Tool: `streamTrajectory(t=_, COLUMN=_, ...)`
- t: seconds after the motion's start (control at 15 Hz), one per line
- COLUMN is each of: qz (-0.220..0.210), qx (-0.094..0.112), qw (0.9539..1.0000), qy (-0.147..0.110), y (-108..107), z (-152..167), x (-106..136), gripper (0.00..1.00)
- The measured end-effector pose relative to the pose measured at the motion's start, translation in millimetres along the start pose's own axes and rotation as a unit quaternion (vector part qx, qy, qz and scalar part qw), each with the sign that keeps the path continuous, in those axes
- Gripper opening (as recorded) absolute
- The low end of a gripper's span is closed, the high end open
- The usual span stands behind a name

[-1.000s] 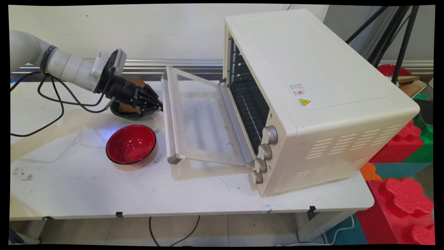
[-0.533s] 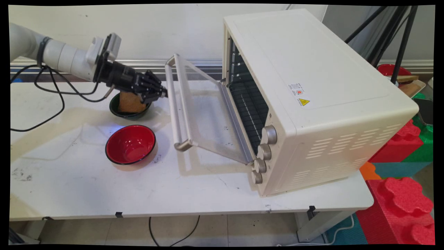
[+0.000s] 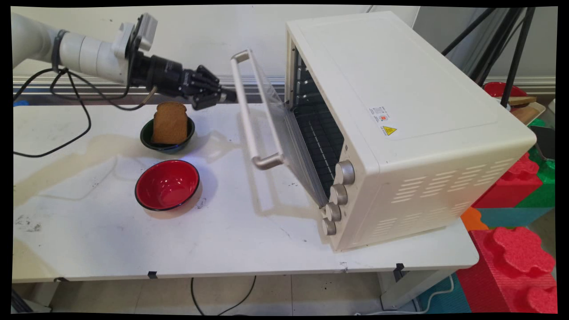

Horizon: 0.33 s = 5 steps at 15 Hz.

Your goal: Close the oven

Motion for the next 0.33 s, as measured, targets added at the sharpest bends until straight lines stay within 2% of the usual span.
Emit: streamTrajectory(t=0.33, qz=-0.015, qx=-0.010, qw=0.9994, qy=0.029, y=-2.1, z=24.5, x=29.6, gripper=0.00)
